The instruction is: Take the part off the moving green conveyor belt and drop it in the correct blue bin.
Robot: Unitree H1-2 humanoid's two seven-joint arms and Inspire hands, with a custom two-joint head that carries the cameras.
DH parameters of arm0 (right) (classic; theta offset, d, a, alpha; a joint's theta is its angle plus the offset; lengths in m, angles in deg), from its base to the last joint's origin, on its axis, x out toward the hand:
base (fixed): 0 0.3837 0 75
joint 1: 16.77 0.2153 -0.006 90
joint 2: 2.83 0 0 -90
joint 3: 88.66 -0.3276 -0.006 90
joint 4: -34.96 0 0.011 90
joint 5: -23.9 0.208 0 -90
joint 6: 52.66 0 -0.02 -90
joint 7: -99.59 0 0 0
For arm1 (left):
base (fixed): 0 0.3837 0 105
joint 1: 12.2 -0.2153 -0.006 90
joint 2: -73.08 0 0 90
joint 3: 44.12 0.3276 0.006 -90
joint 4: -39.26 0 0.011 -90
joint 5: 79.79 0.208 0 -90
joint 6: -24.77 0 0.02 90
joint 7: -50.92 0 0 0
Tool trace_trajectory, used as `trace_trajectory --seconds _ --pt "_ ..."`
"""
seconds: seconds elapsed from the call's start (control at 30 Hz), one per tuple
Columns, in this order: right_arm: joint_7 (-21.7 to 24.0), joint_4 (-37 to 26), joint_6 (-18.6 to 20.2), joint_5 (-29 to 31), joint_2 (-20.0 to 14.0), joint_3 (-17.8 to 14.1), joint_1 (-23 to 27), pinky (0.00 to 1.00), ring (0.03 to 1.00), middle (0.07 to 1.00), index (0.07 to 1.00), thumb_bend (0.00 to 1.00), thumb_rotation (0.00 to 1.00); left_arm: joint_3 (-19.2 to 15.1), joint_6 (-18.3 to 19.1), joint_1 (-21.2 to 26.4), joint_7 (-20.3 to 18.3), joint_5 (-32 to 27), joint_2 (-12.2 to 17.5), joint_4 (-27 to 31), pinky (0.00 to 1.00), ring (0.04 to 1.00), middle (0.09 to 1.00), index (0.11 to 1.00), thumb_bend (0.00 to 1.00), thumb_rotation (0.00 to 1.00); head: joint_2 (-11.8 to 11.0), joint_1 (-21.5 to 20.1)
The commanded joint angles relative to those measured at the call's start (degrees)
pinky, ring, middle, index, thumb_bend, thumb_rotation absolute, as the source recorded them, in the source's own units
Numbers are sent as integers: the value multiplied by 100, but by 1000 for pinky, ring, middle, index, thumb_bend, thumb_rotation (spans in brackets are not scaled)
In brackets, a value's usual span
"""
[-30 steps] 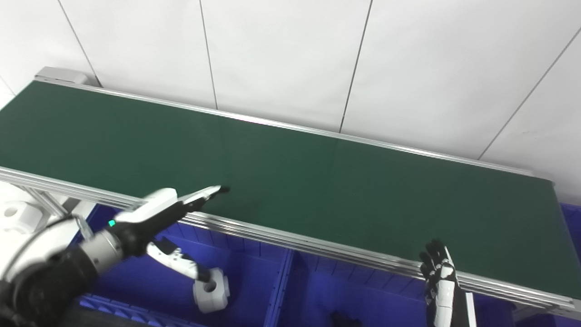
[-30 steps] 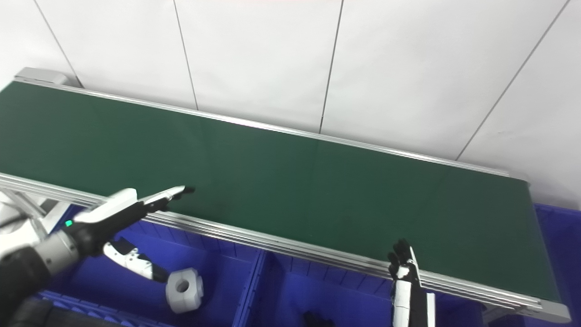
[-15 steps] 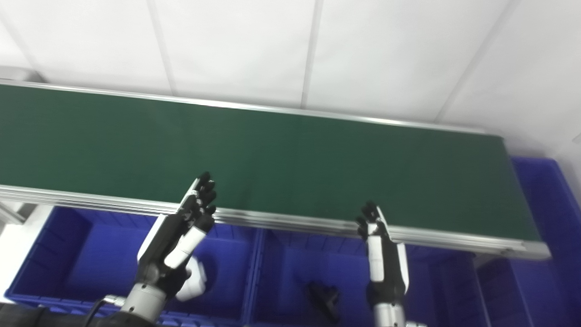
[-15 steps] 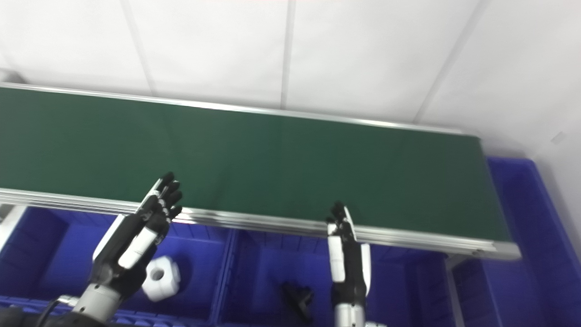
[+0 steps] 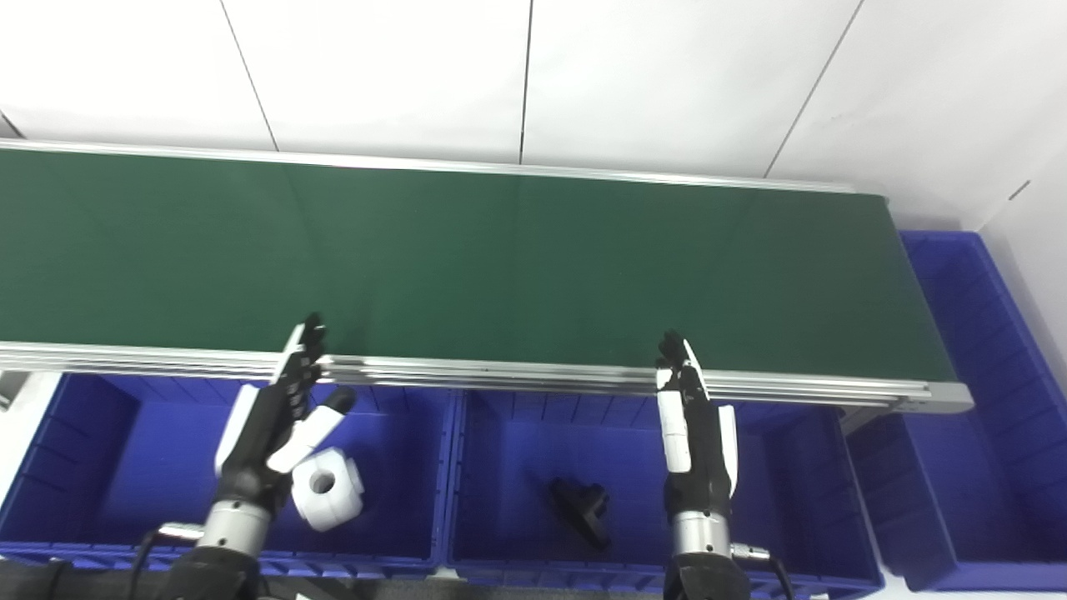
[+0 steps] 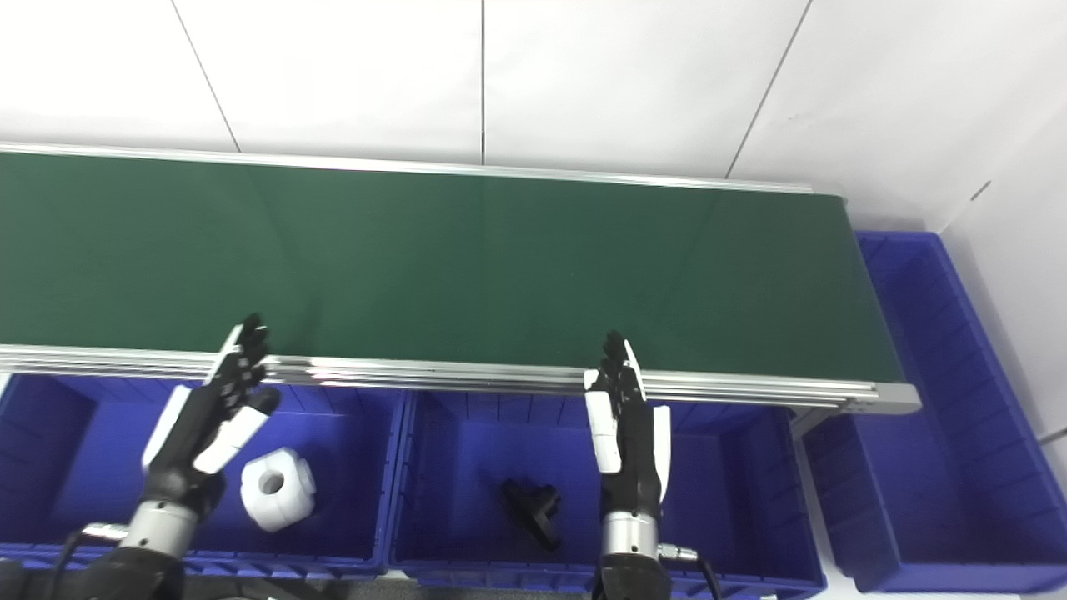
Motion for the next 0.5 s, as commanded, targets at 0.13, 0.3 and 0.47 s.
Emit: trace_trajectory --seconds 0.13,0.3,0.47 --pt "22 -219 -255 -30 306 268 -107 915 919 932 936 668 958 53 -455 -87 220 40 -93 92 1000 1000 1000 1000 840 740 -134 187" --pt "51 -100 -426 17 217 263 -189 924 924 936 942 671 972 22 -776 -211 325 -90 -250 55 1000 1000 1000 1000 833 743 -393 387" --pt "41 53 -656 74 162 236 -279 927 924 933 936 666 966 -19 -1739 -379 415 -262 -399 -200 1000 1000 1000 1000 735 830 -686 607"
